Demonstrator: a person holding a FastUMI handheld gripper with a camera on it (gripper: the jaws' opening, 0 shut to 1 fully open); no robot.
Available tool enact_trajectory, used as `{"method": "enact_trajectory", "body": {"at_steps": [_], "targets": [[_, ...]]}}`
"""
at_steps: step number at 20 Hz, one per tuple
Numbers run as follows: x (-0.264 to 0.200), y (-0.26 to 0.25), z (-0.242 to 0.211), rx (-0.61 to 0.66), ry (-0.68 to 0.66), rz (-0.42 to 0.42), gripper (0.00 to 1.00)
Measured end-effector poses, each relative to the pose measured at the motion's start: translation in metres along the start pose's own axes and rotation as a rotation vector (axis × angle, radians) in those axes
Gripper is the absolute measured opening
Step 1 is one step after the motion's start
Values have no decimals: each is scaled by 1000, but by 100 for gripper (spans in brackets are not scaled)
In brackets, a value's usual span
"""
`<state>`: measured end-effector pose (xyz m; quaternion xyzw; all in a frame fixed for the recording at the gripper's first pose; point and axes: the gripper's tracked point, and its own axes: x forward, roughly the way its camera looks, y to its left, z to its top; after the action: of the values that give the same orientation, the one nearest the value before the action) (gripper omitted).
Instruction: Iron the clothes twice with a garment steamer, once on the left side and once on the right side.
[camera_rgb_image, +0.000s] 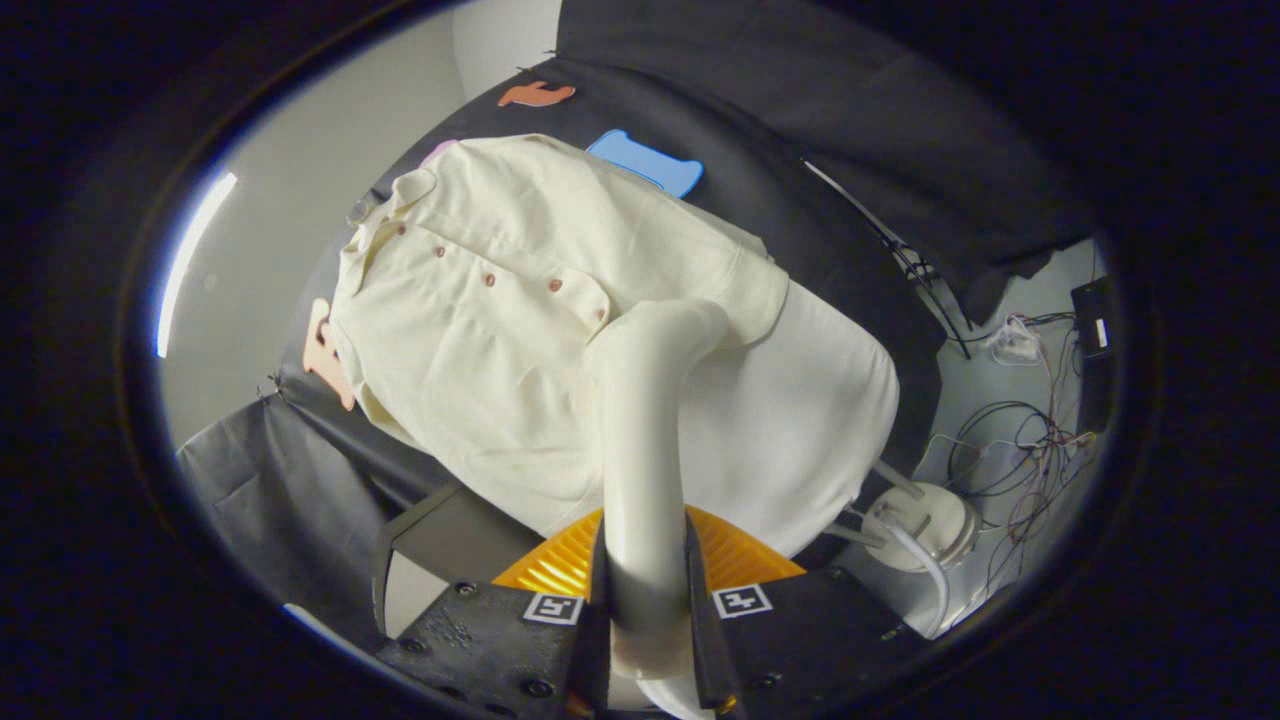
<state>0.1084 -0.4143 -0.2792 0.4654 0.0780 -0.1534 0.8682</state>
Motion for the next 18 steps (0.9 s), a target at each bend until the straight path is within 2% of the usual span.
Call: {"method": "enact_trajectory", "body": {"at_steps": [5, 11, 14, 18], "targets": [[-45, 89, -24, -41, 2, 107, 33], [-94, 188, -65, -169, 17, 192, 32], [-111, 221, -90, -271, 13, 190, 32], [-132, 272, -126, -367, 18, 232, 32]]}}
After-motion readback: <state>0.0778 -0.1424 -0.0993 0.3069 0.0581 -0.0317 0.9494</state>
